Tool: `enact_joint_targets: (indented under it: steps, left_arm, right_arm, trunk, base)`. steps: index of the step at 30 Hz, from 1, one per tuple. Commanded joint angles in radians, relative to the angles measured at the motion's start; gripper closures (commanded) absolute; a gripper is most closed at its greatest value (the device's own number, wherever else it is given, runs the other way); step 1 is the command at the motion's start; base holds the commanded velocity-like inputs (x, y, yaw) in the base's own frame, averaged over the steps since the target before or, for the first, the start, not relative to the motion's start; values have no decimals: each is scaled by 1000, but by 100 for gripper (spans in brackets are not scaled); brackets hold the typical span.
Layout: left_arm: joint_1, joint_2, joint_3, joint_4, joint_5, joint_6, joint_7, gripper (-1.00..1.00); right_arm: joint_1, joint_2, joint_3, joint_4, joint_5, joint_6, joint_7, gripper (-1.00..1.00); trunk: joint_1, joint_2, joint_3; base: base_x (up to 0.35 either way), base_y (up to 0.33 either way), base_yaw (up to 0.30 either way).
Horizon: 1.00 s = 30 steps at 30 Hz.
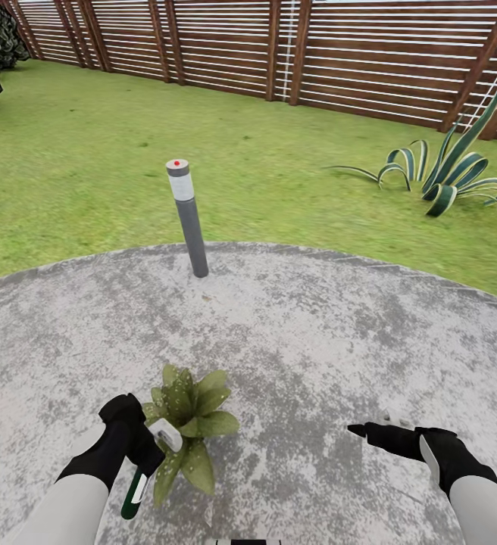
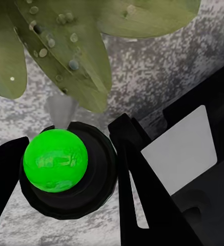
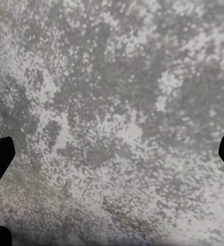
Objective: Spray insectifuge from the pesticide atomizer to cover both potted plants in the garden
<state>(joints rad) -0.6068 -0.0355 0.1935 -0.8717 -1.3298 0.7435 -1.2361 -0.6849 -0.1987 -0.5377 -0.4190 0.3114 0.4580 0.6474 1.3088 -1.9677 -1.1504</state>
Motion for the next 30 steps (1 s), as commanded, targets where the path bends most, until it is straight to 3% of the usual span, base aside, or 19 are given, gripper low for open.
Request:
enact_joint_targets:
  steps: [1, 13, 30]
  left_arm:
    - [-1, -1, 4, -1, -8, 8, -8, 100]
    - [0, -1, 4, -1, -8, 8, -9, 100]
    - [-1, -1, 6, -1, -6, 8, -9, 100]
  right_arm:
    - [-1, 1, -8, -1, 9, 5, 8, -100]
    - [-1, 1, -8, -1, 9, 5, 8, -100]
    - [-1, 1, -8, -1, 9, 5, 8, -100]
  trunk:
    - [0, 0, -1]
    - [0, 0, -1]
    - [0, 0, -1]
  base:
    - [0, 0, 0]
    - [-80, -126, 1]
    - [-1, -1, 227]
